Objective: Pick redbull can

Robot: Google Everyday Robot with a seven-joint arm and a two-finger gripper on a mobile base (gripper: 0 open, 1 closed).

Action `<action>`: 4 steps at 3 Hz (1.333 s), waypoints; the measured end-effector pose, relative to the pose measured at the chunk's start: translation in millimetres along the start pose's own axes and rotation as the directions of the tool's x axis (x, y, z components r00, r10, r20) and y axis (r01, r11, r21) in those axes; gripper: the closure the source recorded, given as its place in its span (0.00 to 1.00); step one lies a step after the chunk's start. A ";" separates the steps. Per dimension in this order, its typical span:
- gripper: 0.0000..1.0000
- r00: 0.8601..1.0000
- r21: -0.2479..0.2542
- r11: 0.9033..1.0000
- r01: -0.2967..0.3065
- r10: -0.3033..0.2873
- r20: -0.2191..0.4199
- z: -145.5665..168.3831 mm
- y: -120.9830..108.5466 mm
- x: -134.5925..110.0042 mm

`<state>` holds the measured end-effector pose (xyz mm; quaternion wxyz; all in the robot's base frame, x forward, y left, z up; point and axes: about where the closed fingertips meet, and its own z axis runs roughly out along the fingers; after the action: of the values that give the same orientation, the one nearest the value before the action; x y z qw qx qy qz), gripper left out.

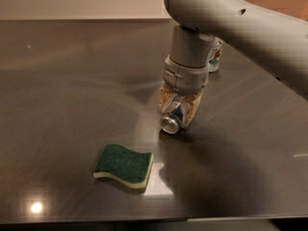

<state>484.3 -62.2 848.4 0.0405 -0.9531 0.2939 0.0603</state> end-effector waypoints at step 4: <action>1.00 0.983 0.194 0.963 -0.185 0.182 0.036 -109.7 -8.0 -30.5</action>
Offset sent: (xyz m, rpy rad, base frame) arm -0.0223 0.0059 0.0937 0.1466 0.0052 -0.1868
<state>473.9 -51.1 961.5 0.1311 -0.9125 0.3850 0.0430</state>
